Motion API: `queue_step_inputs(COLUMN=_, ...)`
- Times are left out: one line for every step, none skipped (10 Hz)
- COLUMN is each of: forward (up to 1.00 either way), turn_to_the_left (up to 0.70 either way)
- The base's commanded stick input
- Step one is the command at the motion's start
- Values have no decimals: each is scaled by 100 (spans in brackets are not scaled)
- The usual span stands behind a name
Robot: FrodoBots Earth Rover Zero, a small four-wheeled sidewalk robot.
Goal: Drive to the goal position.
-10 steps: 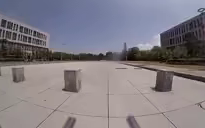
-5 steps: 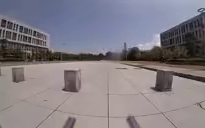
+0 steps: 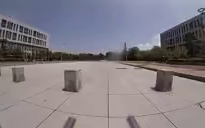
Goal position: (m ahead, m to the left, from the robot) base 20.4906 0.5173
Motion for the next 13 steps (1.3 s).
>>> queue_step_inputs(forward=100, turn_to_the_left=-27)
queue_step_inputs(forward=100, turn_to_the_left=-27)
queue_step_inputs(forward=100, turn_to_the_left=-27)
queue_step_inputs(forward=100, turn_to_the_left=-27)
queue_step_inputs(forward=96, turn_to_the_left=-28)
queue_step_inputs(forward=0, turn_to_the_left=-43)
queue_step_inputs(forward=0, turn_to_the_left=-1)
queue_step_inputs(forward=0, turn_to_the_left=-31)
queue_step_inputs(forward=0, turn_to_the_left=-45)
queue_step_inputs(forward=0, turn_to_the_left=-45)
queue_step_inputs(forward=0, turn_to_the_left=-45)
queue_step_inputs(forward=0, turn_to_the_left=-45)
queue_step_inputs(forward=0, turn_to_the_left=-45)
